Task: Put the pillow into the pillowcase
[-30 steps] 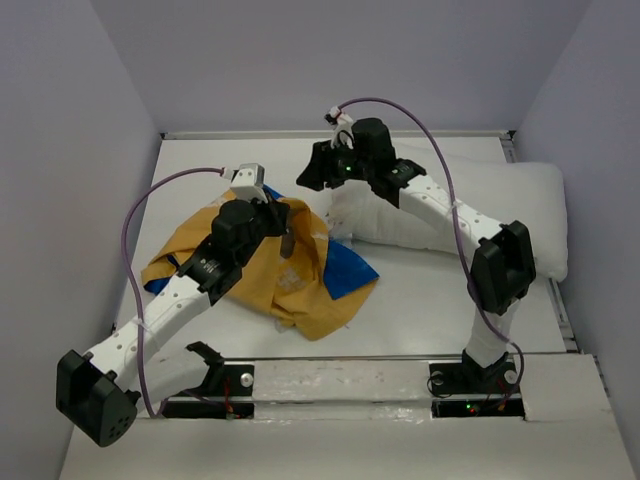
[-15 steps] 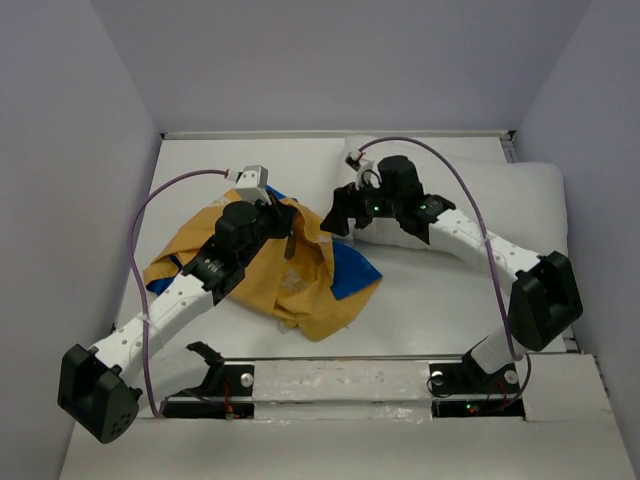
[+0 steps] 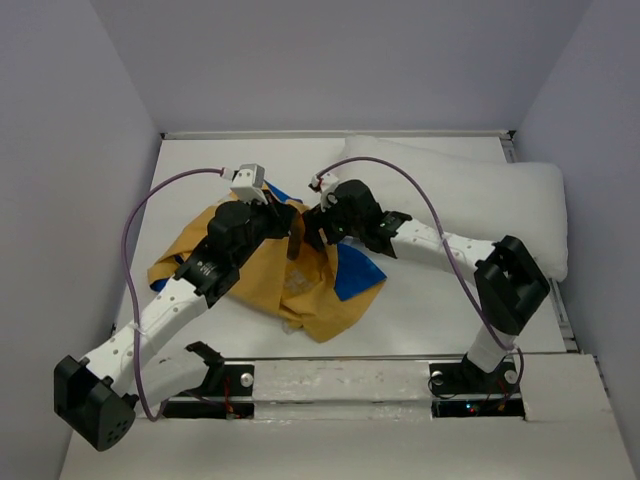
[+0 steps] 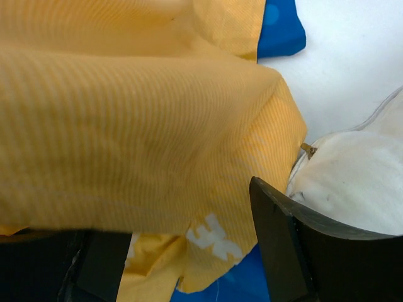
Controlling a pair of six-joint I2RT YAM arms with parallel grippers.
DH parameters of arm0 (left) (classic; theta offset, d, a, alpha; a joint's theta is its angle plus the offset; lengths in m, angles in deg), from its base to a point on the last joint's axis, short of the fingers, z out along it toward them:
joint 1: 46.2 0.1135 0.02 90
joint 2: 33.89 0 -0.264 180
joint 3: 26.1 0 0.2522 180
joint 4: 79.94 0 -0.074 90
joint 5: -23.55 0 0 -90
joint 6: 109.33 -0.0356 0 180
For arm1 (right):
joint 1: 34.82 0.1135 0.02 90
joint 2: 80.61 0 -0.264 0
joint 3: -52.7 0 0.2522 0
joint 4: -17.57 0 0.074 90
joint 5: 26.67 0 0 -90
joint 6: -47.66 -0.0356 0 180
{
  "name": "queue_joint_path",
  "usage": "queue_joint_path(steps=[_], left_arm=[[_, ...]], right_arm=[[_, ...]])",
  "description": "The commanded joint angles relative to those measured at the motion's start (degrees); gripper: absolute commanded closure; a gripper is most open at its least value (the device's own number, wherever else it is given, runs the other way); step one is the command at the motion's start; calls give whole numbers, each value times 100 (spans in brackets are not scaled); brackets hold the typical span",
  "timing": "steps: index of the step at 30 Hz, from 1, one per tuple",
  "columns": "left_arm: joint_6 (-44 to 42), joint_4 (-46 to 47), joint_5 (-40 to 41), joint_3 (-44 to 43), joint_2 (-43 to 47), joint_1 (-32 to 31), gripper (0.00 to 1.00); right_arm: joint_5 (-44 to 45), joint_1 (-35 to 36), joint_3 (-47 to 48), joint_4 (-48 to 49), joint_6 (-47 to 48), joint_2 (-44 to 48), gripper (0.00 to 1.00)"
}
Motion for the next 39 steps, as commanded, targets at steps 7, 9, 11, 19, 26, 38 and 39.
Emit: queue_joint_path(steps=[7, 9, 11, 19, 26, 38, 39], left_arm=[[-27, -35, -94, -340, 323, -22, 100], [-71, -175, 82, -331, 437, -22, 100], [-89, -359, 257, -261, 568, -30, 100], [-185, -1045, 811, 205, 1009, -22, 55], [-449, -686, 40, -154, 746, -65, 1], [-959, -378, 703, -454, -389, -777, 13], [-950, -378, 828, -454, -415, -812, 17]], right_arm=[[1268, 323, -56, 1319, -39, 78, 41], [1525, 323, -126, 1390, -48, 210, 59], [1893, 323, -179, 1390, -22, 324, 89], [1705, 323, -153, 1399, 435, 641, 100], [938, 323, 427, 749, 1059, 562, 100], [691, 323, 831, 90, 1077, 518, 100], [708, 323, 831, 63, 1077, 527, 100]])
